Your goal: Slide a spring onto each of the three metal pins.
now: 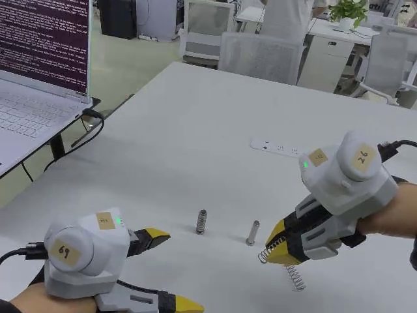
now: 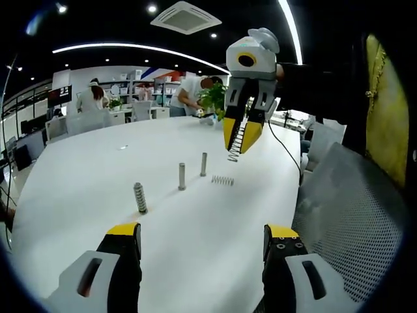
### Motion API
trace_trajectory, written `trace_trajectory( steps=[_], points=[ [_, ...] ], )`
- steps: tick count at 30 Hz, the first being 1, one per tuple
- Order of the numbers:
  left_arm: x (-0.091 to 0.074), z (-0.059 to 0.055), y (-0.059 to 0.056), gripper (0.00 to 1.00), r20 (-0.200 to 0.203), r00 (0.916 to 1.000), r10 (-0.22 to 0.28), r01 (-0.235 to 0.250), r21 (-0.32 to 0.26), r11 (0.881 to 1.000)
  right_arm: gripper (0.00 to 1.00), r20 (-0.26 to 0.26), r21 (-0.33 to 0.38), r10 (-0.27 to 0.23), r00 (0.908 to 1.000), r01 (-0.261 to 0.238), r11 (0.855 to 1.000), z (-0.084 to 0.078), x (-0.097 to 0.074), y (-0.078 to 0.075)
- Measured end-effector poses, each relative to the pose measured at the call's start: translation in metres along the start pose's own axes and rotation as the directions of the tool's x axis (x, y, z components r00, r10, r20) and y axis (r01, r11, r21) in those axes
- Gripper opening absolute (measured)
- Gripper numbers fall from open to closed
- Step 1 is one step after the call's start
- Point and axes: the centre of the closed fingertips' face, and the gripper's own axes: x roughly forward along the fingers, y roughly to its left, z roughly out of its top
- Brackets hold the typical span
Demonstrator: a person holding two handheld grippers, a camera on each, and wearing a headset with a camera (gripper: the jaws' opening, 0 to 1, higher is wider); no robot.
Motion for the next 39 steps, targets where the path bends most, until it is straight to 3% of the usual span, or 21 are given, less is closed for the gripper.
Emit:
trace_trajectory(
  steps=[13, 21, 39],
  points=[
    [0.001, -0.002, 0.000, 0.71, 0.002, 1.0000, -0.002, 0.002, -0.004, 1.000, 0.08, -0.089, -0.035, -0.018, 0.9958, 0.015, 0.999, -0.005, 0.006, -0.033],
    [0.002, -0.002, 0.003, 0.70, 0.003, 1.0000, 0.000, 0.000, -0.002, 1.000, 0.08, -0.207, -0.101, -0.064, 0.9763, 0.044, 0.994, -0.018, 0.010, -0.055],
    [0.004, -0.005, 0.004, 0.69, -0.003, 1.0000, -0.003, 0.003, -0.001, 1.000, 0.08, -0.268, -0.138, -0.065, 0.9612, 0.028, 0.990, -0.019, 0.019, -0.081]
  ],
)
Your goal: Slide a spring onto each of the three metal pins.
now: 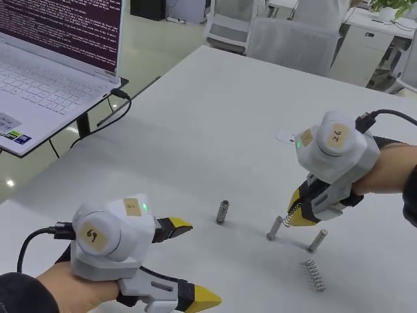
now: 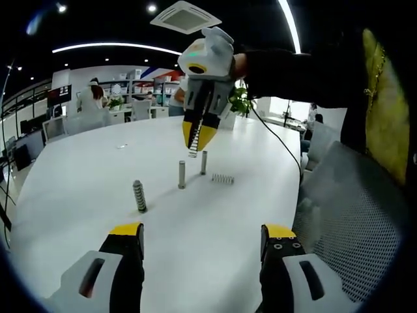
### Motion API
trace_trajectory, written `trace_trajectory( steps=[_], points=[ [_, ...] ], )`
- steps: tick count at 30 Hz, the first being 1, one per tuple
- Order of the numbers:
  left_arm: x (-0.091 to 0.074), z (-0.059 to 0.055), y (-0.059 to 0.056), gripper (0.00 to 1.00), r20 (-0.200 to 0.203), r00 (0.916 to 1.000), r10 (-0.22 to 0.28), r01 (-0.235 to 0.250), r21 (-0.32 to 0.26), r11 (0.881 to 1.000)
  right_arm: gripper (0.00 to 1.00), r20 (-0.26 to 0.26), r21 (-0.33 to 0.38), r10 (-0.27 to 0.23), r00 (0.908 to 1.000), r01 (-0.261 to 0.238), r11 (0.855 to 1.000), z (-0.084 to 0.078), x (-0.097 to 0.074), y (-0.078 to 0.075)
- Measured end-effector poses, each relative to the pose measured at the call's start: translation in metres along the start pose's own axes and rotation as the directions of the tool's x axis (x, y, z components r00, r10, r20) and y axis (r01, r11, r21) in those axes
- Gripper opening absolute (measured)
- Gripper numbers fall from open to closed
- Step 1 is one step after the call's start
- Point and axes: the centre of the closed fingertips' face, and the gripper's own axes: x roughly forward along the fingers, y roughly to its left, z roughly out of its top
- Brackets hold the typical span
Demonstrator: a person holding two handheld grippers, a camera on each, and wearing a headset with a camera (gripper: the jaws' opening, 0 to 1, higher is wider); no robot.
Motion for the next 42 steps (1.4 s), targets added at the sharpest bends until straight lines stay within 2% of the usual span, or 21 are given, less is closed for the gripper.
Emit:
trace_trajectory(
  steps=[17, 42],
  points=[
    [0.002, -0.002, -0.001, 0.68, 0.000, 1.0000, -0.001, 0.001, -0.004, 1.000, 0.08, -0.028, -0.033, 0.005, 0.9996, -0.006, 0.999, -0.001, 0.007, -0.012],
    [0.002, -0.004, 0.000, 0.66, -0.009, 1.0000, 0.001, -0.001, -0.014, 1.000, 0.08, -0.035, -0.037, 0.045, 0.9984, -0.046, 0.998, 0.000, 0.016, -0.011]
  ],
)
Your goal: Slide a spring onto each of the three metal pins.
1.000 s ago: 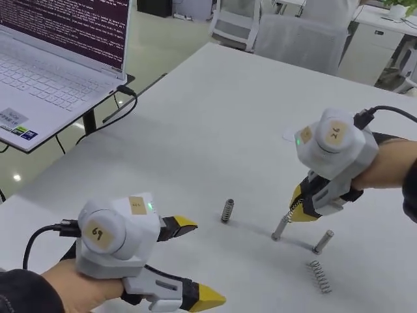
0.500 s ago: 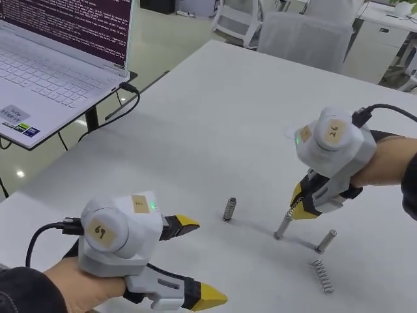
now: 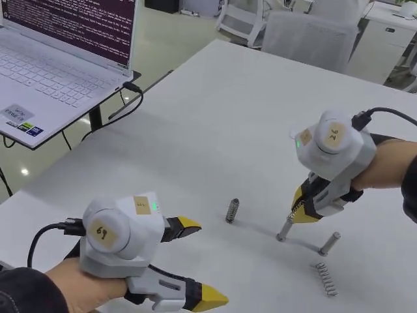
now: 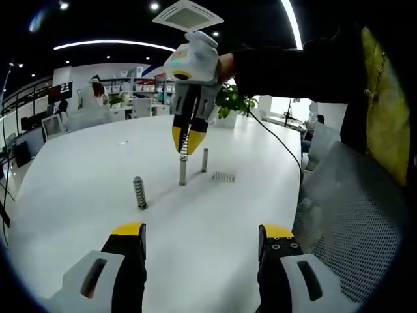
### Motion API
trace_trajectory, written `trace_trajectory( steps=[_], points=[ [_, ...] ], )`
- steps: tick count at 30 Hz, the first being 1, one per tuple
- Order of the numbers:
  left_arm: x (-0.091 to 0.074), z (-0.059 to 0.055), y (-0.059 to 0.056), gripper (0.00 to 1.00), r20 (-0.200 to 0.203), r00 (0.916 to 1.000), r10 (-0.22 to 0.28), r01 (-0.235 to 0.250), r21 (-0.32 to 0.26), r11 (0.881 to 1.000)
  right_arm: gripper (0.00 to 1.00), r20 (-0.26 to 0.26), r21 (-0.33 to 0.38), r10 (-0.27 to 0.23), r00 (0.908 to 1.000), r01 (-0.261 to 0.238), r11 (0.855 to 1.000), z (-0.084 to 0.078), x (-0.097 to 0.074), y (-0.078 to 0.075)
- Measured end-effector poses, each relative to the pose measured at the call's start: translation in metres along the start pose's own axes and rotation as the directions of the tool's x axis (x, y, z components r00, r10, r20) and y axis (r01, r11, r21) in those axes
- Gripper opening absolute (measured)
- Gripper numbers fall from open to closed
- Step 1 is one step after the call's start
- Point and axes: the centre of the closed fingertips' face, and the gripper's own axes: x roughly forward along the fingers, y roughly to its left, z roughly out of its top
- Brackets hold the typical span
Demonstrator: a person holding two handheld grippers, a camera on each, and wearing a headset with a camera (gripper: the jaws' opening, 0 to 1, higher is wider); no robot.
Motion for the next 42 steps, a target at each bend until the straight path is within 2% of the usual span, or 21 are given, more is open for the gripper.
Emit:
trace_trajectory(
  steps=[17, 31, 42],
  points=[
    [0.001, -0.002, 0.000, 0.66, 0.000, 1.0000, -0.003, 0.003, -0.006, 1.000, 0.08, -0.006, 0.015, 0.031, 0.9995, -0.031, 0.999, -0.005, 0.019, -0.002],
    [0.002, -0.002, 0.001, 0.66, -0.002, 1.0000, -0.003, 0.002, -0.008, 1.000, 0.08, -0.023, 0.015, 0.053, 0.9984, -0.052, 0.999, -0.008, 0.041, 0.007],
    [0.002, -0.002, 0.001, 0.66, -0.001, 1.0000, -0.002, 0.002, -0.011, 1.000, 0.08, -0.024, 0.020, 0.048, 0.9986, -0.047, 0.999, -0.012, 0.052, 0.007]
  ],
)
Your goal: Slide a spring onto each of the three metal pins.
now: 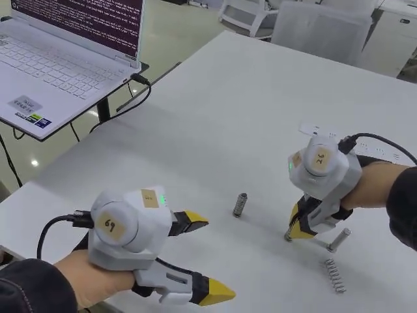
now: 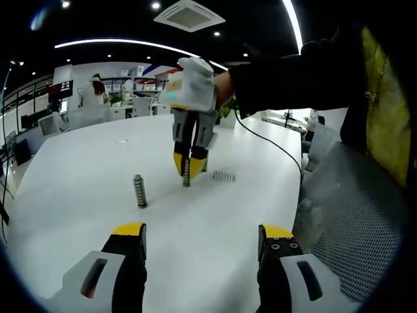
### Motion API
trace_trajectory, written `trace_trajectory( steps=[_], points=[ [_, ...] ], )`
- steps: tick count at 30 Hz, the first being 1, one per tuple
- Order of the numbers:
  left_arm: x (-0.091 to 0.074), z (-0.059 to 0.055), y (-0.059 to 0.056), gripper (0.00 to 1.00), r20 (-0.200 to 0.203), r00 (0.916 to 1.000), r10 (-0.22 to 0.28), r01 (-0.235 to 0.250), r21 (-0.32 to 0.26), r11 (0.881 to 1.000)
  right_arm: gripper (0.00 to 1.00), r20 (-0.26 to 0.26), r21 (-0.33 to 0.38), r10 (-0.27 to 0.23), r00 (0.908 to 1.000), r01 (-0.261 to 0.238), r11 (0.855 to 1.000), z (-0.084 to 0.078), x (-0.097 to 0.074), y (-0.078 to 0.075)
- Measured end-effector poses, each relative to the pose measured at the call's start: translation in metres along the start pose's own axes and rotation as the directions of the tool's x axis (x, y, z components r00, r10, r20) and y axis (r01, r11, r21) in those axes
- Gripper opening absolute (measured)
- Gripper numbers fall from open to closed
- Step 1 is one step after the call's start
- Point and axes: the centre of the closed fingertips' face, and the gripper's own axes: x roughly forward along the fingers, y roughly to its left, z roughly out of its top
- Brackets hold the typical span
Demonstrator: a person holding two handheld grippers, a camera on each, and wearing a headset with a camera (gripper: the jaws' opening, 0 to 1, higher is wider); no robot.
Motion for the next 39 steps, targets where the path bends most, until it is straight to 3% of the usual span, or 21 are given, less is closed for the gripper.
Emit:
trace_trajectory(
  steps=[16, 26, 39],
  points=[
    [0.000, 0.000, -0.001, 0.65, -0.003, 1.0000, -0.003, 0.003, 0.002, 1.000, 0.09, 0.011, 0.010, -0.010, 0.9999, 0.010, 1.000, 0.001, 0.002, 0.000],
    [0.000, -0.001, -0.001, 0.65, -0.005, 1.0000, -0.006, 0.006, 0.002, 1.000, 0.17, 0.020, 0.027, -0.017, 0.9996, 0.017, 0.999, 0.001, 0.000, 0.000],
    [-0.001, -0.001, -0.001, 0.65, -0.009, 0.9999, -0.007, 0.007, 0.006, 1.000, 0.21, 0.058, 0.070, -0.068, 0.9960, 0.064, 0.995, 0.000, -0.016, -0.003]
  ],
)
